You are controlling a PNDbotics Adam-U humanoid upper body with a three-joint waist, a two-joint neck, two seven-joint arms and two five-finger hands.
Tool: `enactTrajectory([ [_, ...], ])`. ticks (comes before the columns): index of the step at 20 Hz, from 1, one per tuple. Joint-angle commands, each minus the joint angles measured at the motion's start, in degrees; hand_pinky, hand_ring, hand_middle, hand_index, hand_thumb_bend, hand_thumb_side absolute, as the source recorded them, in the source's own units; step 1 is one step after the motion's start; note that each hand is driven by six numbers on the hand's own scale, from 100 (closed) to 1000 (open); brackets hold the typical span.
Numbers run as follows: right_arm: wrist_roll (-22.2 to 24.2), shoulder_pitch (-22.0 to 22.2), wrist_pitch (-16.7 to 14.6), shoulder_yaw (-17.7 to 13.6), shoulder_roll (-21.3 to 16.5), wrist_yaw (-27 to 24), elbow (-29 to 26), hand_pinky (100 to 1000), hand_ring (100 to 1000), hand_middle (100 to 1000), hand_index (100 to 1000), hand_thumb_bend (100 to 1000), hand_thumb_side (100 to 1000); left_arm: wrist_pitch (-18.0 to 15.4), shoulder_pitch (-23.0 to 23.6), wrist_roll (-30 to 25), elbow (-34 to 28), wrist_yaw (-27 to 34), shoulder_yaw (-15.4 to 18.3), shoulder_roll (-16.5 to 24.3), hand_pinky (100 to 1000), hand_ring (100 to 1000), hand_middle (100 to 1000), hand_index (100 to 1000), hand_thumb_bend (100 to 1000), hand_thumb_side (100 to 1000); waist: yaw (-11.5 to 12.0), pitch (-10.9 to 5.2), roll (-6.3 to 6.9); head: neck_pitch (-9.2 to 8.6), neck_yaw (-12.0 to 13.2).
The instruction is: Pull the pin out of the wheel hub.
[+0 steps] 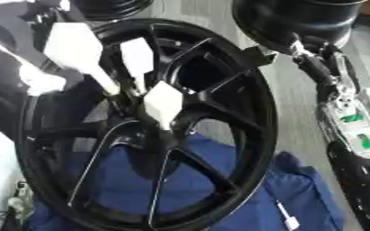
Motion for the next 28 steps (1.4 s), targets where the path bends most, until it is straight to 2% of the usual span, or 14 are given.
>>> enactTrajectory([
  [1, -0.4, -0.5, -0.1, -0.8, -2.1, 0.2, -1.2, 810, 675, 681, 770, 428, 389, 2.6, 1.7, 0.6, -2.7, 3.0, 5.2, 5.5, 487, 493, 452, 426, 120, 100, 0.2, -1.05, 0.34, -0.45, -0.5],
  [6, -0.6, -0.6, -0.2, -0.9, -2.1, 0.2, -1.4, 810, 674, 681, 770, 423, 391, -0.5, 10.3, 9.2, -2.9, 7.1, 11.7, 12.2, 487, 495, 453, 426, 122, 100, 0.6, -0.76, 0.26, -0.69, -0.9],
  [9, -0.6, -0.7, -0.2, -1.0, -2.1, 0.2, -1.4, 810, 674, 681, 770, 420, 393, -1.3, 14.3, 13.0, -2.9, 8.7, 14.0, 14.3, 487, 497, 454, 427, 123, 100, 0.6, -0.64, 0.19, -0.81, -0.8],
  [13, -1.1, -0.7, -0.3, -1.5, -2.4, 0.1, -1.5, 810, 674, 681, 770, 416, 394, 1.8, 25.0, 20.4, -2.6, 8.6, 20.2, 17.7, 494, 501, 460, 439, 154, 100, 0.8, -0.25, -0.06, -1.11, -1.2],
  [17, -1.6, -0.9, -0.5, -2.0, -2.4, 0.2, -1.8, 811, 674, 681, 770, 415, 394, 4.0, 32.6, 27.3, 1.9, 9.3, 24.6, 17.9, 539, 523, 482, 472, 214, 100, 1.0, 0.03, -0.16, -1.36, -1.5],
  [19, -1.9, -1.0, -0.5, -2.2, -2.4, 0.3, -2.0, 811, 674, 681, 770, 419, 393, 3.9, 35.2, 29.0, 4.9, 9.5, 26.0, 17.4, 594, 574, 530, 527, 251, 100, 1.1, 0.11, -0.2, -1.42, -1.7],
  [22, -2.0, -1.0, -0.5, -2.3, -2.3, 0.3, -2.1, 811, 674, 681, 770, 422, 391, 3.0, 37.4, 28.4, 8.5, 9.7, 26.8, 16.8, 764, 775, 722, 730, 345, 100, 1.1, 0.11, -0.24, -1.45, -2.0],
  [24, -2.1, -1.0, -0.5, -2.3, -2.3, 0.3, -2.1, 811, 674, 681, 770, 423, 391, 1.8, 38.4, 27.0, 10.0, 9.0, 27.2, 16.3, 821, 829, 768, 779, 428, 313, 1.0, 0.04, -0.34, -1.44, -2.2],
  [26, -2.0, -1.0, -0.4, -2.2, -2.3, 0.3, -2.0, 811, 674, 682, 770, 423, 391, 1.0, 39.0, 26.3, 11.1, 8.0, 27.6, 15.9, 824, 833, 772, 785, 462, 409, 0.9, -0.04, -0.46, -1.49, -2.4],
  [28, -2.0, -1.0, -0.4, -2.2, -2.3, 0.3, -2.0, 811, 674, 682, 770, 424, 390, 0.6, 39.2, 26.2, 11.7, 7.3, 27.9, 15.4, 817, 829, 767, 779, 444, 409, 0.9, -0.12, -0.54, -1.55, -2.4],
])
